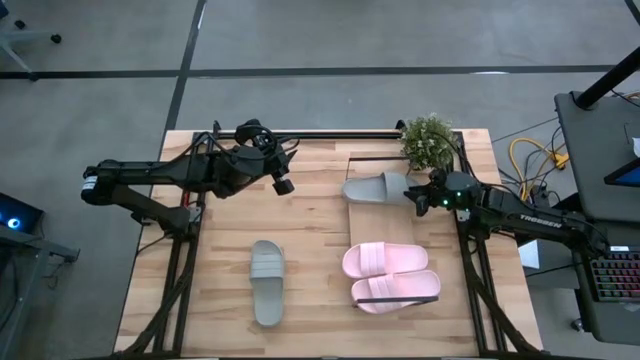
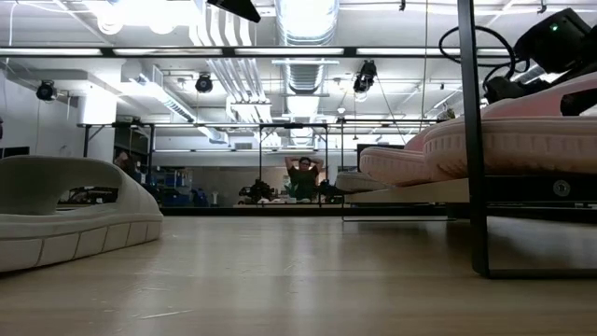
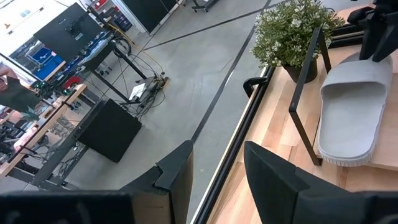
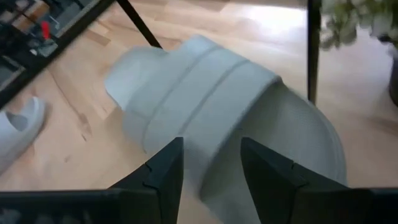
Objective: Pick and place slides into the shelf
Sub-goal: Put the left gray slide on the shelf, then put the gray slide on the shelf
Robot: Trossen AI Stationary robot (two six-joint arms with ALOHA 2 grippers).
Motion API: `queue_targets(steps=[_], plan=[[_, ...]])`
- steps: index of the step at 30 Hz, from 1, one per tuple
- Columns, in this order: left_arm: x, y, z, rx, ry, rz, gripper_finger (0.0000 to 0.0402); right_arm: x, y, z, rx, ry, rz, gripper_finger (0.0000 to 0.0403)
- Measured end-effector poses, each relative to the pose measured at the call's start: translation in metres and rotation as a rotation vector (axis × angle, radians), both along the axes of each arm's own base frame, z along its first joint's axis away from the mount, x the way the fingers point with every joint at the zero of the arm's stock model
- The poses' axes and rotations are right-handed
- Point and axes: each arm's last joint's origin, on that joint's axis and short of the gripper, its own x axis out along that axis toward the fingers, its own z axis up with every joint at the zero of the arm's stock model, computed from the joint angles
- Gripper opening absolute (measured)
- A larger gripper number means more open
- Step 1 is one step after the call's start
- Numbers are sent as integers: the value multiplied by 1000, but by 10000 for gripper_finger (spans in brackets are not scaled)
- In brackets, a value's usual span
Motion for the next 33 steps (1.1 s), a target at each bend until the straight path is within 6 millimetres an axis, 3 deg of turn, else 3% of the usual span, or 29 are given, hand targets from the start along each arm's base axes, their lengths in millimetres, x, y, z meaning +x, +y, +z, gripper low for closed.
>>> queue_targets(steps=[9,15,21,29,33], plan=[[0,0,0,0,0,0,128,-4,1,11,-48,79,10,148],[0,0,0,-7,-6,-2,128,-3,-1,28,-35,7,-42,143],[2,-1,0,-30,-14,-52,128,4,-2,65,-6,-271,-86,136],[4,-3,-1,-147,-90,-86,128,-1,6,117,-87,-394,51,125],[5,-6,-3,-252,-109,-179,128,-3,10,130,-80,-432,133,119]])
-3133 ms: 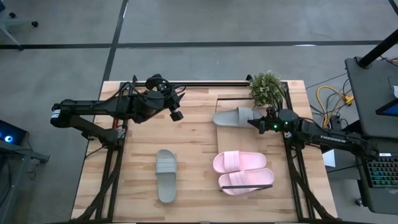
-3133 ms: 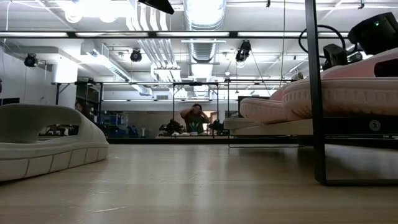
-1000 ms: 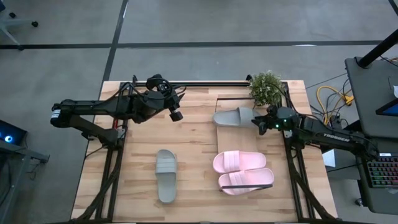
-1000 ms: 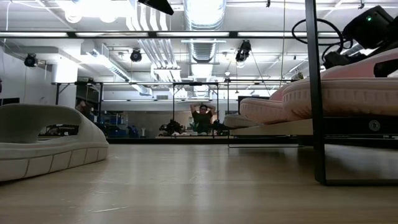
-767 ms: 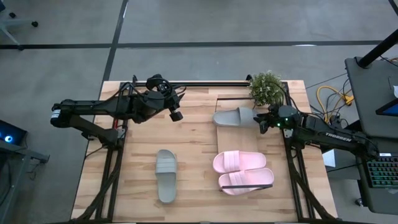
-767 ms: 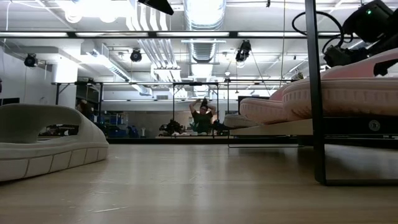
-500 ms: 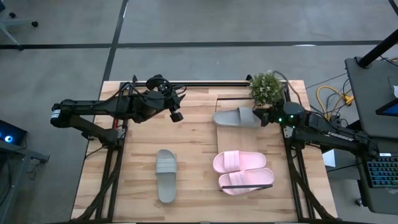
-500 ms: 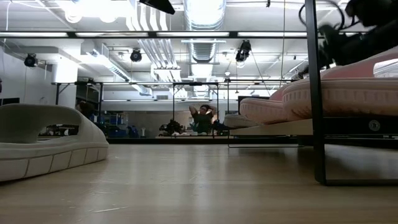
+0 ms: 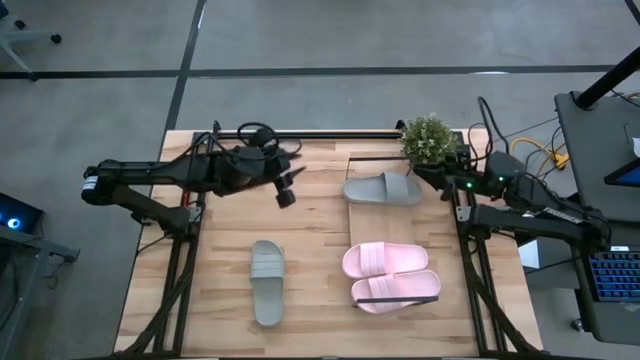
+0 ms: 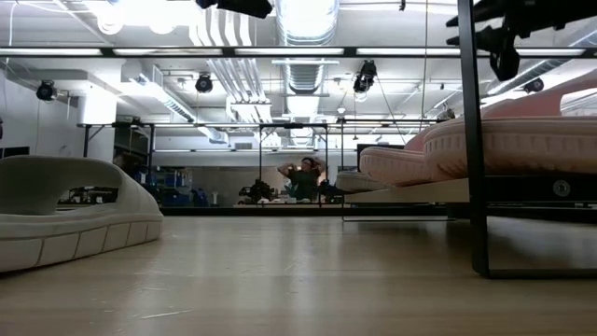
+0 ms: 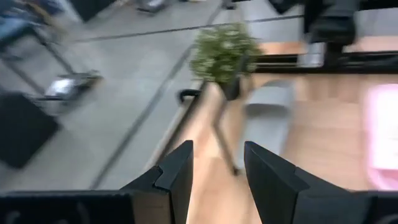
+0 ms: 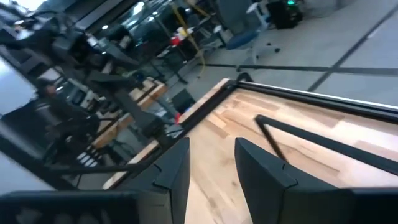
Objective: Pick and place slides into the shelf
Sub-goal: Put the gray slide on the shelf
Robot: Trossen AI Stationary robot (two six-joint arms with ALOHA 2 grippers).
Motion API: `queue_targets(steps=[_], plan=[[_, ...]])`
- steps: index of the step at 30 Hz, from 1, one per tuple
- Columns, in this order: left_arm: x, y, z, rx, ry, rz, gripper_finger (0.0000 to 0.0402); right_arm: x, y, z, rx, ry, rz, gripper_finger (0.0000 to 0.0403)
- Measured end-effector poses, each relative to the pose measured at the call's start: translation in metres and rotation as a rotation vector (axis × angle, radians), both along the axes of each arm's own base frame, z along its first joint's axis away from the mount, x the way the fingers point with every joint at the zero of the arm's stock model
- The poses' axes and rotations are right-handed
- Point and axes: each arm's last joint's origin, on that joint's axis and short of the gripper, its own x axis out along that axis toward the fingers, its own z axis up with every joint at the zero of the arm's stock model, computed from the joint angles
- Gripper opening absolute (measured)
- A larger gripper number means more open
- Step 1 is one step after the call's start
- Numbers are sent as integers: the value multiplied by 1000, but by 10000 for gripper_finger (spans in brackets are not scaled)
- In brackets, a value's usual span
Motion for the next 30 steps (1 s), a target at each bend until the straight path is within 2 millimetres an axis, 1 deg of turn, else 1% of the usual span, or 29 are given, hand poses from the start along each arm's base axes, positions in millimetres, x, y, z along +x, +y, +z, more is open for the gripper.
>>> queue_targets(steps=[2,5,9,12,18,27,30], plan=[[1,-1,-3,-50,13,-31,128,0,1,2,-10,-3,19,117],[-2,-2,-13,-123,86,-18,128,0,1,1,-14,3,20,114],[-10,-6,-26,-287,184,-5,128,2,0,-3,-15,22,21,112],[-15,-14,-33,-416,247,-35,128,4,0,-6,-10,35,22,112],[-21,-30,-38,-577,311,-75,128,5,0,-8,-8,41,22,112],[-34,-63,-40,-700,379,-26,128,4,0,-8,-11,43,21,111],[-34,-76,-40,-735,387,-26,128,5,0,-8,-8,42,21,111]])
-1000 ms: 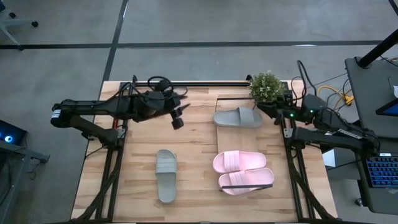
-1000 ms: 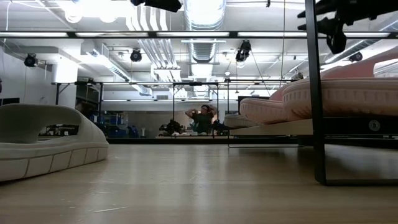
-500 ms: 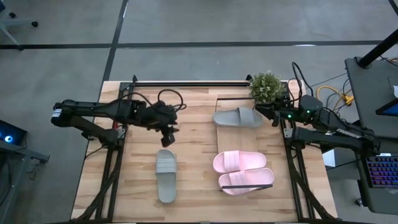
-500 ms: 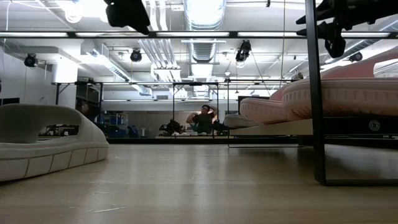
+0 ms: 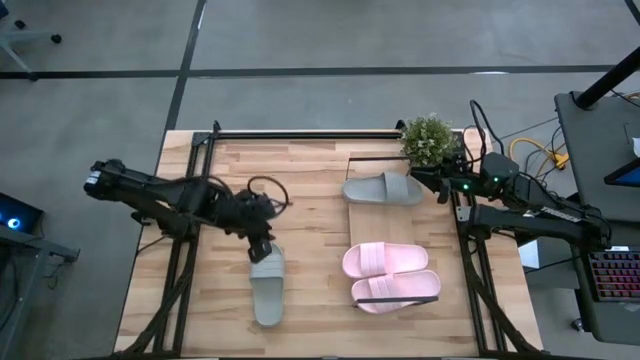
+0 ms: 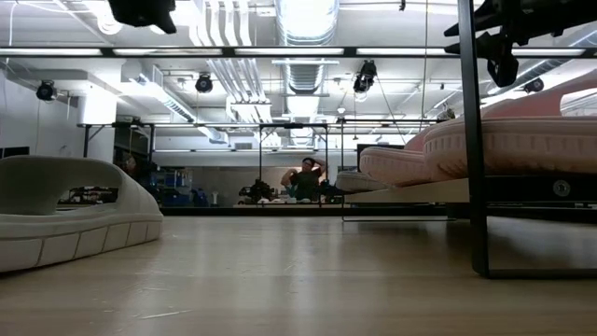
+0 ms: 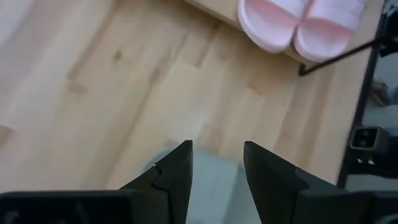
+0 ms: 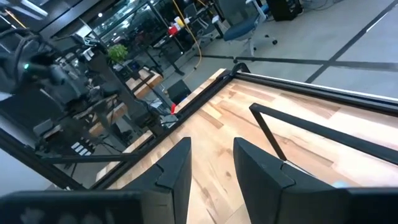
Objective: Pick and place slides into the shelf
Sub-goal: Put the gray slide on the shelf
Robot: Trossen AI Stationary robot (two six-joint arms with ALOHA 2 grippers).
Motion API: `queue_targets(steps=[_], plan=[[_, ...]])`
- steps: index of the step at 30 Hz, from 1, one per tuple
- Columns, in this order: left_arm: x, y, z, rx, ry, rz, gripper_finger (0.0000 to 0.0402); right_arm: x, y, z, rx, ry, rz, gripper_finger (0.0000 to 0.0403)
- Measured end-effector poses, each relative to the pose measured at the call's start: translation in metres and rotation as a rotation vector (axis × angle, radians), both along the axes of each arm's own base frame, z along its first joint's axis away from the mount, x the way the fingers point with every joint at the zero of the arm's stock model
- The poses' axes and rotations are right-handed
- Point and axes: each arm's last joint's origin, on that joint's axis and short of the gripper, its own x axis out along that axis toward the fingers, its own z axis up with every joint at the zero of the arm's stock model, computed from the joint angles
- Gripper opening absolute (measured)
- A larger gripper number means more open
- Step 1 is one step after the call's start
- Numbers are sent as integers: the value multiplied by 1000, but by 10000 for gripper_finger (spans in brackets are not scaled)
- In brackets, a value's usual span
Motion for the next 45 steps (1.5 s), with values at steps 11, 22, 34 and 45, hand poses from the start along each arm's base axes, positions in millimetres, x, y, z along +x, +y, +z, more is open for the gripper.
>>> queue_targets(steps=[11,22,34,45], plan=[[2,-65,-24,58,228,-200,128,0,0,0,51,-14,-18,111],[3,-117,-76,543,313,-218,128,0,-1,0,189,-60,-61,111],[6,-153,-130,654,366,-168,128,4,-3,-3,246,-50,-70,111],[13,-161,-155,704,361,-52,128,19,-7,-13,303,29,-86,111]])
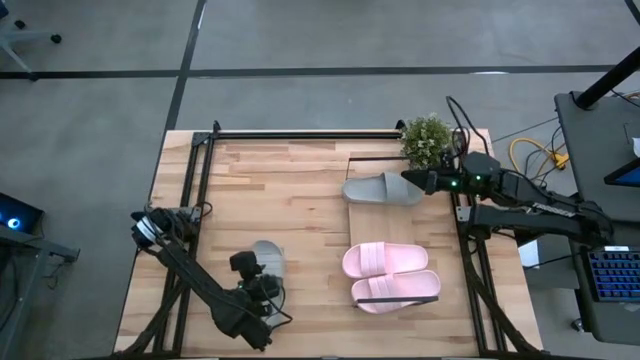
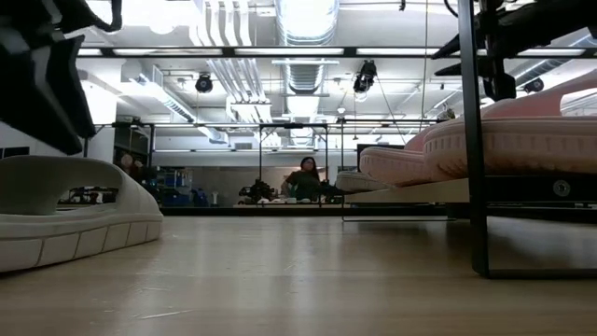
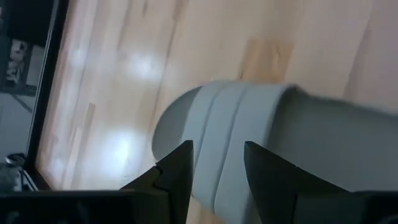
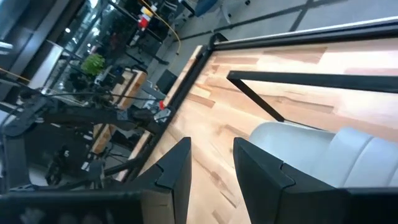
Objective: Pick and place slides into the shelf
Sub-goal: Put the gray slide on the shelf
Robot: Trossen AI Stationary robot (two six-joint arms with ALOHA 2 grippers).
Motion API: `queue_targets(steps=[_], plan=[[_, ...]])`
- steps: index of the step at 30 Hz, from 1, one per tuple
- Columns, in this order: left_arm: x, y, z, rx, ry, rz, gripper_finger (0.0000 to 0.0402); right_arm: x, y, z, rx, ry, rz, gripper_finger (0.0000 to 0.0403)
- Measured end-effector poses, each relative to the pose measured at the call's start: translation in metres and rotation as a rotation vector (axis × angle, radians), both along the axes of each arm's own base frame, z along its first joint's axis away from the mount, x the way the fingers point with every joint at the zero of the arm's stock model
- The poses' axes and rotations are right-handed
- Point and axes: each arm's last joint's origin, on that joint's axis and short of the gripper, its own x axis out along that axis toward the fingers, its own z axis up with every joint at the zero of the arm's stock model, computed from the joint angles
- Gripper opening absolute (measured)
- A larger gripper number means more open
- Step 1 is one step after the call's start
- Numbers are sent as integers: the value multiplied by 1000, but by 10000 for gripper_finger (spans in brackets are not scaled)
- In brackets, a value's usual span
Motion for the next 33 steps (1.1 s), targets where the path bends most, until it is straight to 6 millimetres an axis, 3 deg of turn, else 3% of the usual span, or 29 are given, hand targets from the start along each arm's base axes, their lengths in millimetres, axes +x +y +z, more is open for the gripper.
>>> queue_targets(steps=[6,13,22,33], plan=[[-8,-4,15,-19,-121,5,128,5,-2,0,-12,29,7,111],[-15,-7,22,-51,-99,-28,128,6,-2,0,-83,49,26,111],[-13,-13,16,-104,33,-176,128,6,-2,3,-117,29,31,111],[-23,2,-13,-49,64,-121,128,6,-2,3,-124,29,32,111]])
